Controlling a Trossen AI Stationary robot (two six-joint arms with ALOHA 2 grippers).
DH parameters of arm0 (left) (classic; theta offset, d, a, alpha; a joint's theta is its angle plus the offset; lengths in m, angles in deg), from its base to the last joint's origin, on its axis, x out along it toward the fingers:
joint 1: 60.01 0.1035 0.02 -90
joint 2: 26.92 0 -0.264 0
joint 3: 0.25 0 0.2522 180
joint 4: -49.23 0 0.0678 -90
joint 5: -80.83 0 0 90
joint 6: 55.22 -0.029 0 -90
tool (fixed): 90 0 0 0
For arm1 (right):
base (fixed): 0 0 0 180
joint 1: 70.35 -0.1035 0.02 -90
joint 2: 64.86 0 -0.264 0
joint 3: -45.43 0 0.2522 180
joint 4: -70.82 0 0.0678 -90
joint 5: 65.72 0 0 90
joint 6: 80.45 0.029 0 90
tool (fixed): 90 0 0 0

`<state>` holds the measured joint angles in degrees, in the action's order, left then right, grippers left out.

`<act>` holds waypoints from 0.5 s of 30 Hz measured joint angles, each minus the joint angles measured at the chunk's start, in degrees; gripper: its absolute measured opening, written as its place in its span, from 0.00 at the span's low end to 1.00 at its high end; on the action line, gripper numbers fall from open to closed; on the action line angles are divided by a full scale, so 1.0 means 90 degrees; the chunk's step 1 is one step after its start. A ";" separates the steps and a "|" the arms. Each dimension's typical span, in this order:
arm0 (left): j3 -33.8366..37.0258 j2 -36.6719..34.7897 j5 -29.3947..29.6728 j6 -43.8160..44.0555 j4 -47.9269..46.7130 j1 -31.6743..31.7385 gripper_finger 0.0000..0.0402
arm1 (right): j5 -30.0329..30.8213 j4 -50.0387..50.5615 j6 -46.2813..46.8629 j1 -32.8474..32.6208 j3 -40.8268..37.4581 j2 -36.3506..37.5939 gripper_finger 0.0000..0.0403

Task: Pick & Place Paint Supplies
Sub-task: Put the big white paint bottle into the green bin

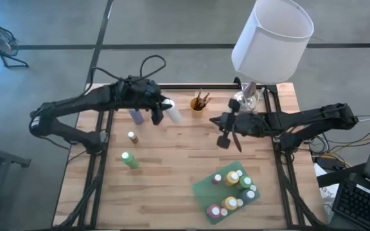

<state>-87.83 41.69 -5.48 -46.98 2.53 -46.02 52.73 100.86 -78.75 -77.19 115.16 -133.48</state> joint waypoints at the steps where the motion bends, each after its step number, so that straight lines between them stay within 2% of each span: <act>1: -0.0016 0.0003 0.0045 0.0048 0.0033 -0.0100 0.32 | 0.0002 0.0007 0.0170 -0.0049 -0.0029 0.0000 0.02; 7: -0.0068 0.0030 0.0380 0.0146 0.0300 -0.0717 0.32 | -0.0166 -0.0044 0.0933 -0.0159 -0.0266 0.0000 0.08; 15: -0.0070 0.0154 0.1034 0.0207 0.0444 -0.1023 0.32 | -0.0186 -0.0644 0.0773 -0.0072 -0.0328 -0.0182 0.36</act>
<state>-88.47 43.08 3.82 -45.12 6.53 -55.23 51.06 95.06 -71.79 -77.84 112.21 -135.12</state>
